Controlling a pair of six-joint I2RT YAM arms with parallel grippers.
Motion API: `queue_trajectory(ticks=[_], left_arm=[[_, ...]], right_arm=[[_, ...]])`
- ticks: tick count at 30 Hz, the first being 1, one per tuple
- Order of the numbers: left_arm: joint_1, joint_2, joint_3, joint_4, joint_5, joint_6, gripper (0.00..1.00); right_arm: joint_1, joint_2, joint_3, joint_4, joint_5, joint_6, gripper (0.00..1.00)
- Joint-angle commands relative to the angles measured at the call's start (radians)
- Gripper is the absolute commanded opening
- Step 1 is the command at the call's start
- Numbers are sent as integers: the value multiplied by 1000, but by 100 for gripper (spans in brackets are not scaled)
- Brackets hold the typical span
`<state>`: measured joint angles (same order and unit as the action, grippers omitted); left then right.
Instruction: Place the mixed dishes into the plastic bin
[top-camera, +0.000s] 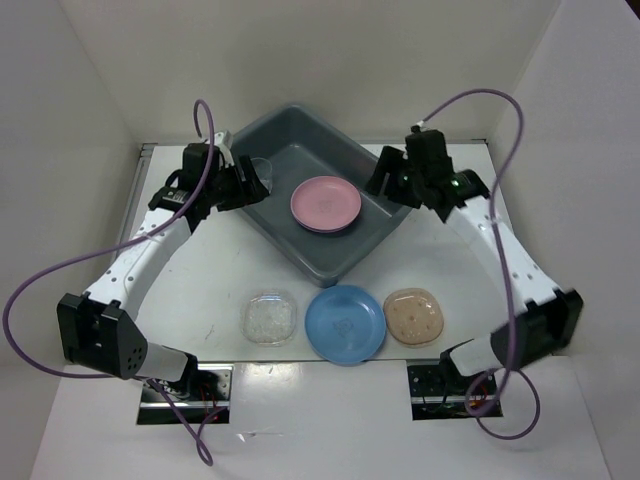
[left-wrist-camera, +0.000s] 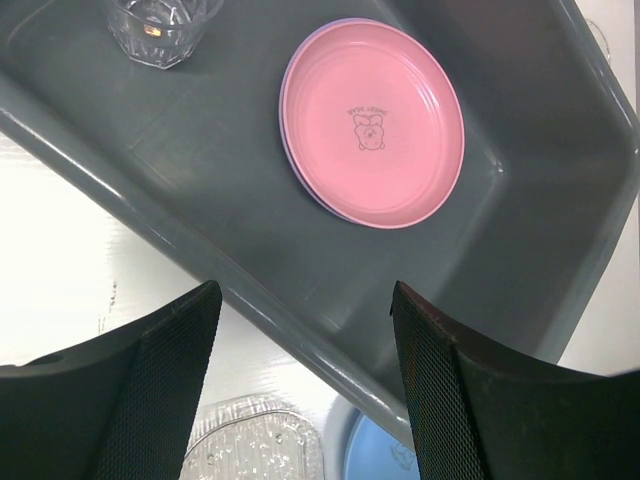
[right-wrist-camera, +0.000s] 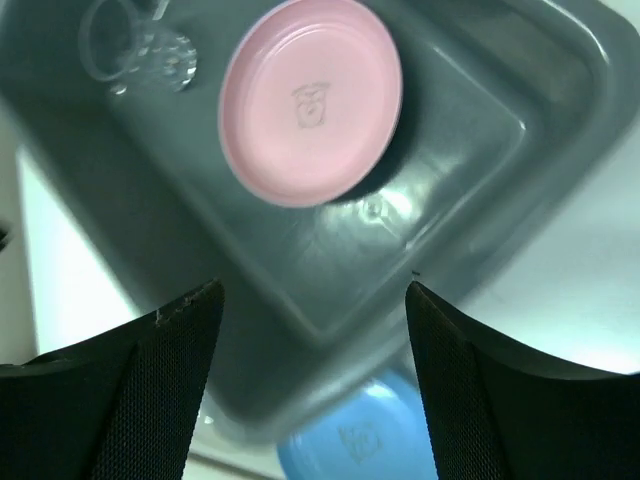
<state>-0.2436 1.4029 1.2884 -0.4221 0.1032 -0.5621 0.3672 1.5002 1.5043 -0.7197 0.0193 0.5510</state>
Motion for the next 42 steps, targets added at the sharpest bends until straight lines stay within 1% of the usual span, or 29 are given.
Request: queue_trajectory(ticks=[1, 2, 4, 6, 8, 13, 16, 21, 23, 24, 28, 34, 36, 37, 40, 42], left_arm=[[6, -15, -15, 49, 12, -25, 77], [6, -15, -15, 49, 12, -25, 77], [6, -15, -24, 49, 12, -25, 77], [6, -6, -24, 49, 12, -25, 77], [6, -5, -24, 49, 12, -25, 77], [6, -5, -35, 49, 21, -25, 77], [6, 4, -49, 59, 21, -25, 77], [6, 14, -60, 68, 30, -25, 77], [6, 15, -60, 57, 30, -25, 77], [6, 24, -60, 57, 30, -25, 77], [6, 34, -60, 48, 21, -16, 77], [6, 44, -69, 48, 21, -16, 77], [6, 44, -69, 48, 21, -7, 77], [6, 44, -69, 48, 21, -7, 77], [6, 44, -78, 48, 21, -7, 77], [6, 44, -87, 48, 21, 2, 77]], right_arm=[[32, -147, -116, -84, 10, -2, 78], [59, -170, -168, -101, 10, 13, 78], [88, -222, -219, -150, 36, 58, 76], [130, -248, -295, -173, 36, 134, 73], [156, -271, -366, -204, 36, 214, 73], [258, -261, -452, -273, 36, 334, 73], [292, -250, -499, -262, 27, 358, 72], [303, -216, -590, -166, 14, 391, 70], [303, -216, -624, -152, 14, 432, 64], [303, -216, -634, -141, 14, 446, 64], [328, -296, -682, -152, 4, 526, 63], [438, -357, -745, -170, -12, 673, 62], [467, -357, -773, -179, -31, 723, 61], [504, -357, -773, -179, -32, 740, 59], [580, -357, -782, -202, -41, 808, 59], [608, -357, -792, -213, -50, 833, 59]])
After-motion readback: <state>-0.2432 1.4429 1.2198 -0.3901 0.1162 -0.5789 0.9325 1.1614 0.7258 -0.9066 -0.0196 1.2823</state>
